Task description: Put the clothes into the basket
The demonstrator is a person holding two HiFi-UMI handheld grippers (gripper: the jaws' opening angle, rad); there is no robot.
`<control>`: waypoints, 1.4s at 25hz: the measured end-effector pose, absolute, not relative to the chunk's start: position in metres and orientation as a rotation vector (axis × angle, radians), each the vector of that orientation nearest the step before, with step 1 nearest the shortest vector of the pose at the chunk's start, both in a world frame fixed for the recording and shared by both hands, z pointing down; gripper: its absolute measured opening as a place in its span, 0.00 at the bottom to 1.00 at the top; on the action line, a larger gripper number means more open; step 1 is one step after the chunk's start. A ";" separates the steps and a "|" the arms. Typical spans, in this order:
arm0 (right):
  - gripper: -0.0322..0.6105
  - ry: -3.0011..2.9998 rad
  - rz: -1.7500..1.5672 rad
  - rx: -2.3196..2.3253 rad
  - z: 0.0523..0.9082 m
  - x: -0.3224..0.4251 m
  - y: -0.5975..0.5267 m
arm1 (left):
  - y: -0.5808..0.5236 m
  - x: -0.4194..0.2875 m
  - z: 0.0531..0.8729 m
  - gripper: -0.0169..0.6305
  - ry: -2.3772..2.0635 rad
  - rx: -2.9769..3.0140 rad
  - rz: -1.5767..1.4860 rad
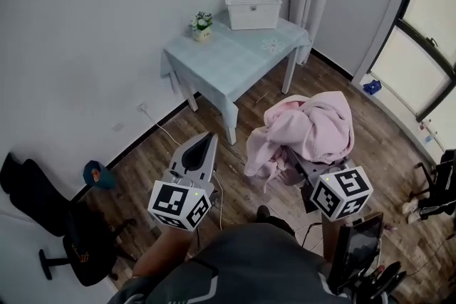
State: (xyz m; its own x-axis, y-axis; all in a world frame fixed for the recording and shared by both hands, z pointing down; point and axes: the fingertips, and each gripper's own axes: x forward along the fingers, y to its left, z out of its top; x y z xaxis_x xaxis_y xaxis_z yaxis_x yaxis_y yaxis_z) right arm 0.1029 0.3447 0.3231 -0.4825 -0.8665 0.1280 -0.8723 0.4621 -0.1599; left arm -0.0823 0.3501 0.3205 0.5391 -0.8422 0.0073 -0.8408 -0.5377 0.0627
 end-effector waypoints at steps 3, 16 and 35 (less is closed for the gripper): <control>0.57 -2.690 0.305 1.562 0.320 0.115 0.325 | 0.331 -0.070 0.321 0.04 -1.501 2.700 -0.021; 0.57 -2.762 0.322 1.463 0.324 0.162 0.220 | 0.230 -0.018 0.322 0.04 -1.584 2.657 0.044; 0.57 -2.669 0.290 1.617 0.312 0.122 0.034 | 0.026 -0.063 0.316 0.04 -1.453 2.736 -0.059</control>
